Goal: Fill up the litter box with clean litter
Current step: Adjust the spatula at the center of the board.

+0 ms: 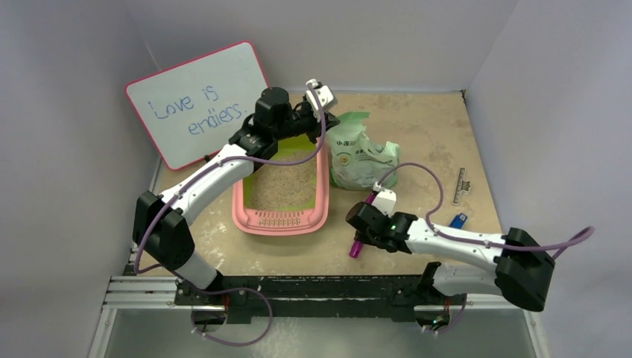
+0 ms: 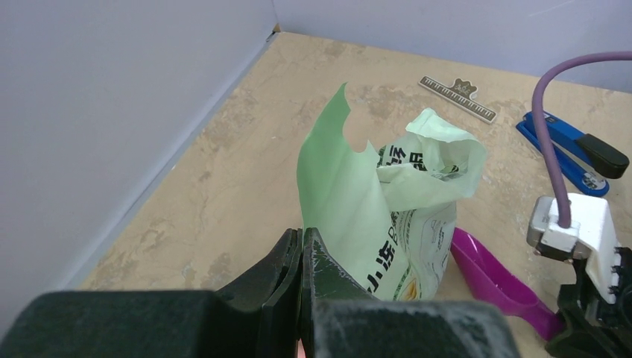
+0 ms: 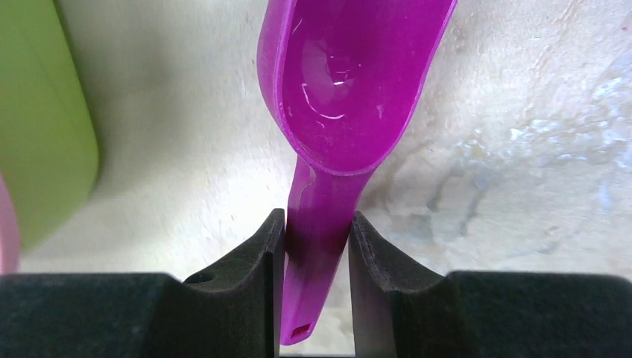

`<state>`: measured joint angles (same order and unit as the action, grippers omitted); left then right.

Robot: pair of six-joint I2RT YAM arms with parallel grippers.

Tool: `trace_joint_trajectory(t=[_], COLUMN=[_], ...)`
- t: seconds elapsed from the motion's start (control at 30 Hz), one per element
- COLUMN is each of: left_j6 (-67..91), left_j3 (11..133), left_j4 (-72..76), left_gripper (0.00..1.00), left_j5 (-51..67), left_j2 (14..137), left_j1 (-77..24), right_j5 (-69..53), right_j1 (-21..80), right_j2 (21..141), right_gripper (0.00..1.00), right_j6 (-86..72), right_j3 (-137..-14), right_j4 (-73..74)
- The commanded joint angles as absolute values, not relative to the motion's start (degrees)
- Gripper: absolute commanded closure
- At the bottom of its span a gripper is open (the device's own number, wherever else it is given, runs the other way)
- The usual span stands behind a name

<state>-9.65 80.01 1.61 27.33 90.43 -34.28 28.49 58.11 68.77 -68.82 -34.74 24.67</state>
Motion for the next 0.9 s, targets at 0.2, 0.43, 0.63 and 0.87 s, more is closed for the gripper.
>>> trace_joint_trajectory(t=[0.2,0.43,0.63,0.87], left_j6=[-10.4,-10.5,-11.1,-11.0], left_j3=[81.9,82.2,82.4,82.5], left_j4=[1.6,0.8,0.2,0.3], left_gripper=[1.0,1.0,1.0,1.0], left_j5=[27.3,27.6,27.4,27.7], left_j2=[89.2,89.7,89.1,89.3], left_j1=[-34.2,-34.2,-34.2,-34.2], right_j5=[6.1,5.1,22.0,18.5], right_j1=[58.3,58.4,58.3,57.9], right_j2=[48.1,63.7,69.0,68.5], right_gripper=[1.0,1.0,1.0,1.0], right_j6=[-24.9,-22.0,-31.3,-26.3], right_j3=[-37.7,-42.8,-46.7,-43.2], right_j4=[19.8,24.6,32.8,24.5])
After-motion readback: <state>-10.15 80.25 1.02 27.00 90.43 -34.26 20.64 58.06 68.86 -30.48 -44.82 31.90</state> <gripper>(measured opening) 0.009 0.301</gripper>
